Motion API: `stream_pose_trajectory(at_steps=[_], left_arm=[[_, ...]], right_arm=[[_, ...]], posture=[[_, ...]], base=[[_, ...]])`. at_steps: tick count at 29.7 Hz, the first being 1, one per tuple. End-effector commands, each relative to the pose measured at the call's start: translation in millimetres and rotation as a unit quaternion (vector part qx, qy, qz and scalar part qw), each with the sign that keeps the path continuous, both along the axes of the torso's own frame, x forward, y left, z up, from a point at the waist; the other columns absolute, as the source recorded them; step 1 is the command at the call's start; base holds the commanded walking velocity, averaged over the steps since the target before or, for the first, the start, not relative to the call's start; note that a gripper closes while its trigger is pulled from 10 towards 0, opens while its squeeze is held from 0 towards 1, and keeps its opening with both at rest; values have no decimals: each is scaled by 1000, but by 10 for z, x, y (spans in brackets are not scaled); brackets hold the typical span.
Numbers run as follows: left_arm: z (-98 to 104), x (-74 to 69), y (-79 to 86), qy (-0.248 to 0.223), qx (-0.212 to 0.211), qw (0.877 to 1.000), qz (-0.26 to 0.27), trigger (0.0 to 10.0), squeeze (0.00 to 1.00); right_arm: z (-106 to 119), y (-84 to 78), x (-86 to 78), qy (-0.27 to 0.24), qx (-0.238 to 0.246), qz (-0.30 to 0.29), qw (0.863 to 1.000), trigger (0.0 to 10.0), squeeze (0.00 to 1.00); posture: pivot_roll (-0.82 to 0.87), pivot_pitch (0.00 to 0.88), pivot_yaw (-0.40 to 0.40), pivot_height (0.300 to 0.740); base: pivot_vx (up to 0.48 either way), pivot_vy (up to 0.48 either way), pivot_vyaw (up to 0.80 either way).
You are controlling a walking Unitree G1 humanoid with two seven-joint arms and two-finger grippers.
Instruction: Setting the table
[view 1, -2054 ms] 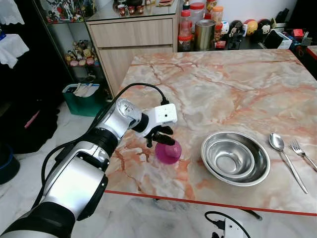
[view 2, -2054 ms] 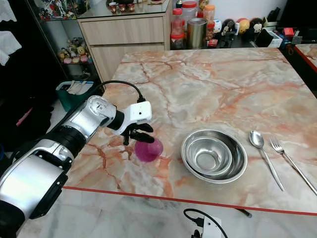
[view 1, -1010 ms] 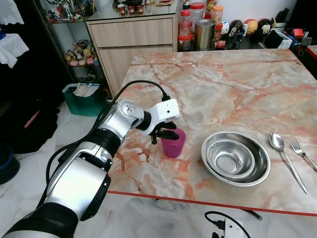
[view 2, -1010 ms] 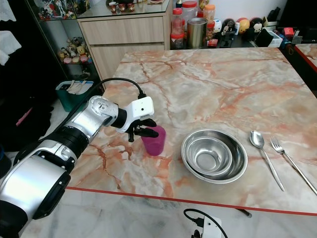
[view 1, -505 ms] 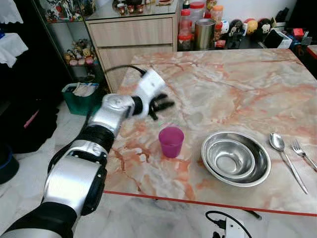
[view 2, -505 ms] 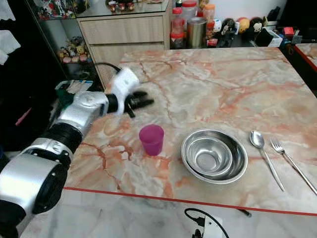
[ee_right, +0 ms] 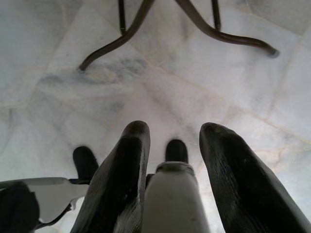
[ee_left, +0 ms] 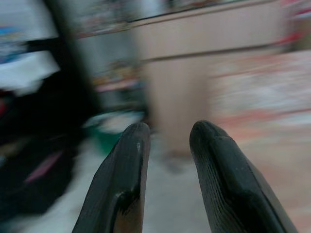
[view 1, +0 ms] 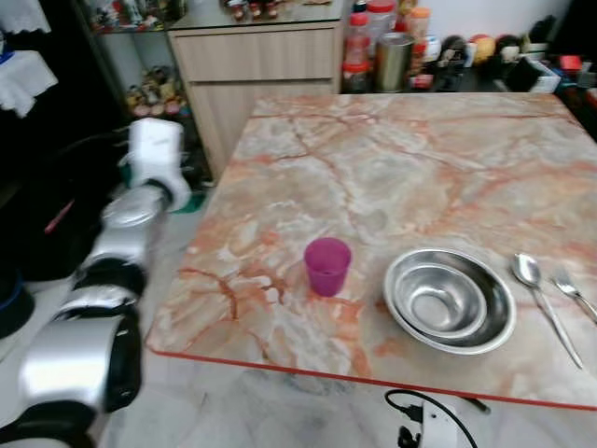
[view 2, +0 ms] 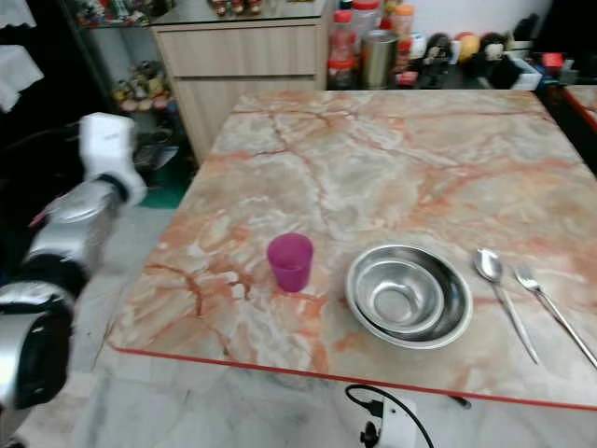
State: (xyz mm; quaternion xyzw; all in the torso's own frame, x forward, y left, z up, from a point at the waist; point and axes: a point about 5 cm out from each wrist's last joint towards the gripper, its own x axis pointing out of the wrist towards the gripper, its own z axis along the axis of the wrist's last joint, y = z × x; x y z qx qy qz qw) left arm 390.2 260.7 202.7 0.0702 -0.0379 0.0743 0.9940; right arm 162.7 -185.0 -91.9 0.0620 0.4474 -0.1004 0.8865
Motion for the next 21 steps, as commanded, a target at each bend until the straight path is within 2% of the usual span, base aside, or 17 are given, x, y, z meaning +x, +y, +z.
stream_pose_trajectory(at_steps=[1, 6, 8, 9, 11, 12, 17, 20, 21], left_arm=[[-119, -94, 207, 14, 15, 998, 61, 10000, 0], [-313, -309, 561, 41, 49, 985, 160, 10000, 0], [-362, -352, 612, 51, 61, 981, 175, 10000, 0], [-411, -395, 656, 63, 86, 976, 188, 10000, 0], [-610, -533, 774, 106, 98, 965, 220, 10000, 0], [-797, -661, 851, 143, 97, 955, 241, 10000, 0], [-1222, -958, 908, 216, 99, 935, 264, 10000, 0], [-1450, -1125, 895, 263, 118, 919, 268, 10000, 0], [-1572, -1226, 892, 289, 115, 910, 273, 10000, 0]], right_arm=[[-13, 31, -22, 4, 3, 6, 1000, 10000, 0], [-24, 42, -47, 7, 3, 7, 1000, 10000, 0], [-26, 43, -51, 7, 3, 7, 1000, 10000, 0], [-26, 45, -52, 7, 3, 7, 1000, 10000, 0], [-27, 45, -54, 7, 3, 6, 1000, 10000, 0], [-28, 46, -58, 8, 3, 6, 1000, 10000, 0], [-32, 57, -63, 9, 3, 14, 1000, 10000, 0], [-33, 70, -63, 9, 3, 16, 1000, 10000, 0], [-33, 73, -62, 9, 4, 17, 1000, 10000, 0]], posture=[[3, 2, 61, 740], [-5, 0, 69, 740], [-6, 0, 71, 740], [-9, 0, 74, 740], [-10, 0, 76, 740], [-11, 0, 78, 740], [-5, 0, 73, 740], [-7, 0, 73, 740], [-8, 0, 73, 740]], base=[[0, 0, 0], [0, 0, 0], [0, 0, 0], [0, 0, 0], [0, 0, 0], [0, 0, 0], [0, 0, 0], [0, 0, 0], [0, 0, 0]])
